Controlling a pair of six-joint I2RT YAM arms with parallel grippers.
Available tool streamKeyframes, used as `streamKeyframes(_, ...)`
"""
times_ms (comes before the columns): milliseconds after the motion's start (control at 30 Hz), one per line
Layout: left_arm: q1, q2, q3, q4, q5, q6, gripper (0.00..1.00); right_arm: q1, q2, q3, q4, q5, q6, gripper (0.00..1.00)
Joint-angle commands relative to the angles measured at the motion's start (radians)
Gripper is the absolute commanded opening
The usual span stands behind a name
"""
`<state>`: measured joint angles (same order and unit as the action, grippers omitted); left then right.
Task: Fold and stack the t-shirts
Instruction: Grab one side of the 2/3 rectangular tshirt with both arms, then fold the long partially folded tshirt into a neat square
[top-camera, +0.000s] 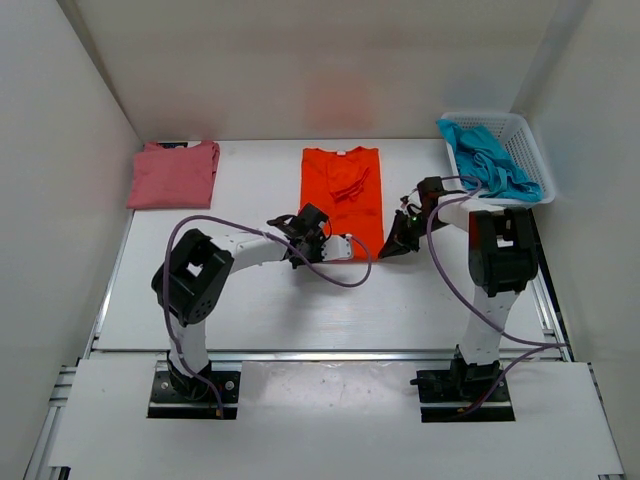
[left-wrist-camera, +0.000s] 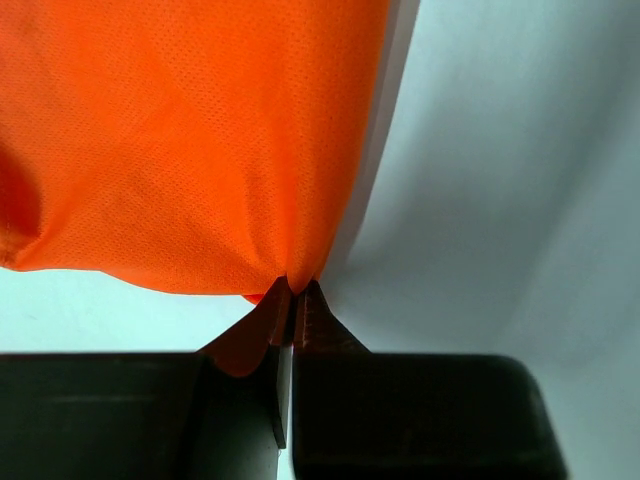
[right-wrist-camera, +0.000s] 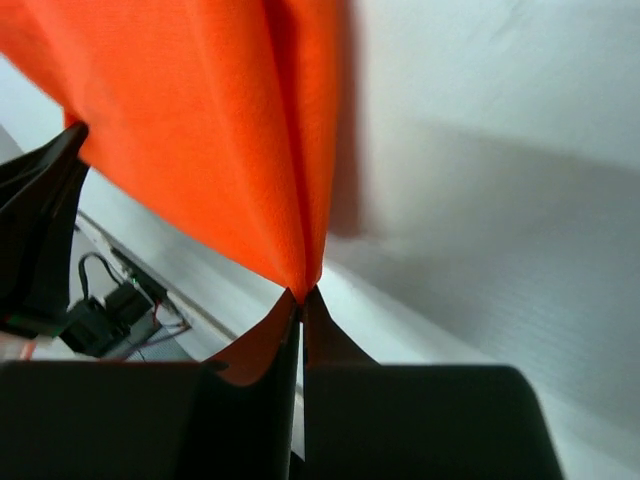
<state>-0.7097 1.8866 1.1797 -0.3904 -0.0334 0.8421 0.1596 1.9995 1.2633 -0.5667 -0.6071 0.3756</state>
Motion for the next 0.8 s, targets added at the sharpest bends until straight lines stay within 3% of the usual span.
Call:
streamKeyframes(0, -0.026, -0.108, -0.005, -0.197, 0.009, -0.063, 0.0, 0.032, -0.108, -0.028, -0.091, -0.04, -0.058, 0.01)
streamKeyframes(233, -0.112, -0.293, -0.132, -0.43, 0.003, -0.119, 0.0, 0.124, -0.327, -0.215, -0.182, -0.066, -0.086, 0.0)
streamKeyframes(433, -0.169, -0.454, -0.152, -0.721, 0.055, -0.155, 0.0, 0.289, -0.491, -0.352, -0.314, -0.06, -0.035, 0.0)
streamKeyframes(567, -0.226, -0.494, -0.066, -0.859, 0.035, -0.182, 0.0, 0.288, -0.567, -0.34, -0.409, -0.045, -0.017, 0.0)
streamKeyframes(767, -0.156, -0.411, 0.09, -0.959, 0.12, -0.195, 0.0, 0.279, -0.571, -0.204, -0.499, -0.031, -0.006, 0.0)
